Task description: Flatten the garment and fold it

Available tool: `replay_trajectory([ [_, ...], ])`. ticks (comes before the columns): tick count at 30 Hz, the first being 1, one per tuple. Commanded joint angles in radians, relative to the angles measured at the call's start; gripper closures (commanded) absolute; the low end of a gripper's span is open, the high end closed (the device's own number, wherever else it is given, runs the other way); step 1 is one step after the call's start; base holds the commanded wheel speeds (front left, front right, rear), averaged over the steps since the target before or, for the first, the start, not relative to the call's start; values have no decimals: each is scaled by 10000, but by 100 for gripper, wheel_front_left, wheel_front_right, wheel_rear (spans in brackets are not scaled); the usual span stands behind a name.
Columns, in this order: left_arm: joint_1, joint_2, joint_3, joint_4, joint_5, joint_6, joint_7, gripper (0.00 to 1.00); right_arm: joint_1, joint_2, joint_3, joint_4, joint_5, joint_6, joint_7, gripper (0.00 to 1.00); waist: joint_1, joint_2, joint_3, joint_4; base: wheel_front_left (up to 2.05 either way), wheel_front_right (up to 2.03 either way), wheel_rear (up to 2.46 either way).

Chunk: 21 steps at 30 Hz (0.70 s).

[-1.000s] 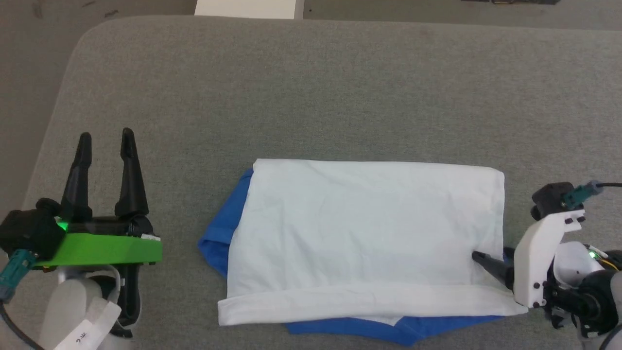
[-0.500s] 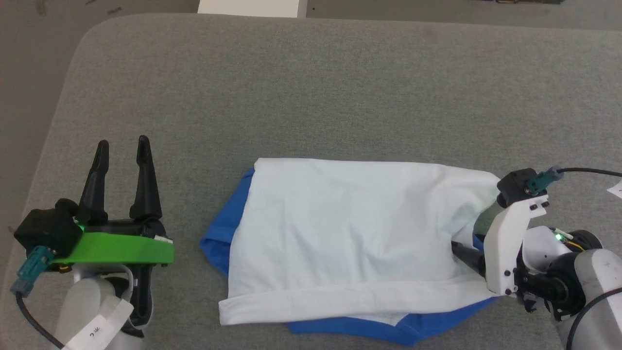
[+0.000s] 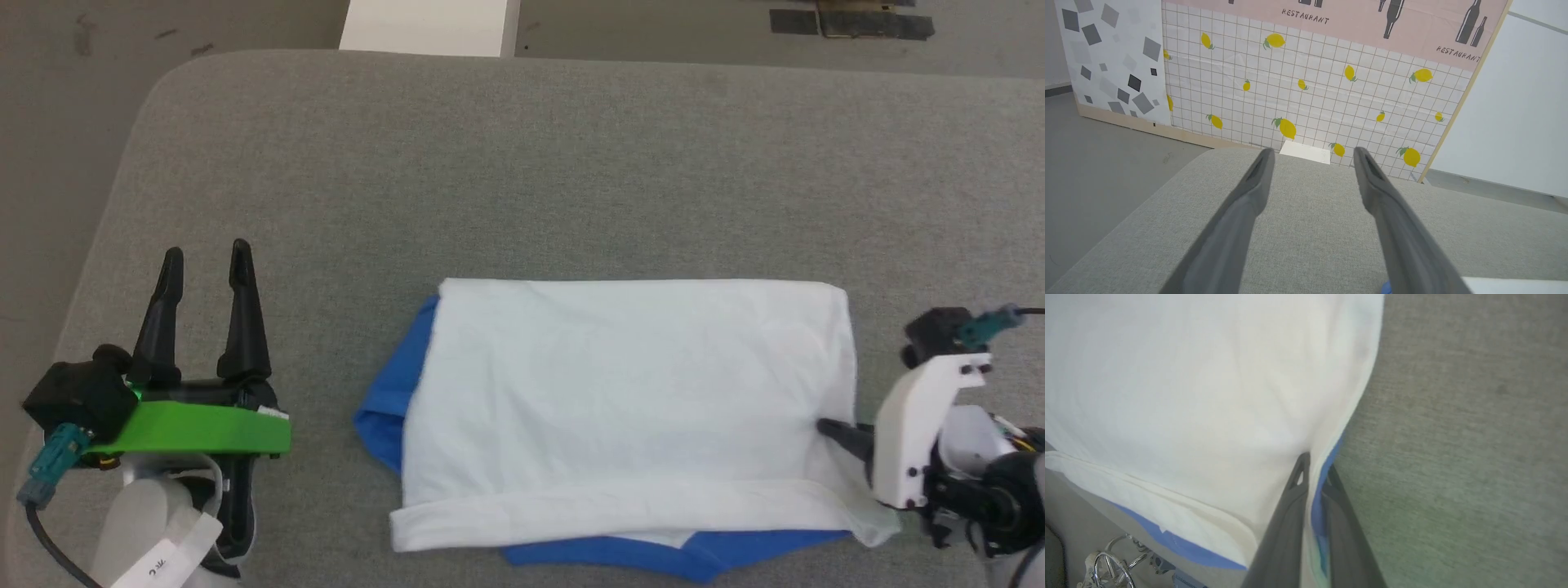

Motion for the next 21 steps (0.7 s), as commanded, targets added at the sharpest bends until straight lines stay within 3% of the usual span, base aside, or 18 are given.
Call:
replay_trajectory([
  [1, 132, 34, 30, -32, -23, -68, -47, 0, 235, -188, -390, -23, -172, -19, 95, 100, -1, 0, -61, -57, 0, 0, 0],
  [12, 160, 103, -28, -127, -50, -68, -47, 0, 162, -109, -3378, -32, -1924, -19, 649, 100, -1, 0, 92, -151, 0, 0, 0],
  [21, 250, 114, -15, -77, -72, -69, -47, 0, 240, -640, -1819, -1577, -2077, -19, 1762, 100, -1, 0, -46, -296, 0, 0, 0],
])
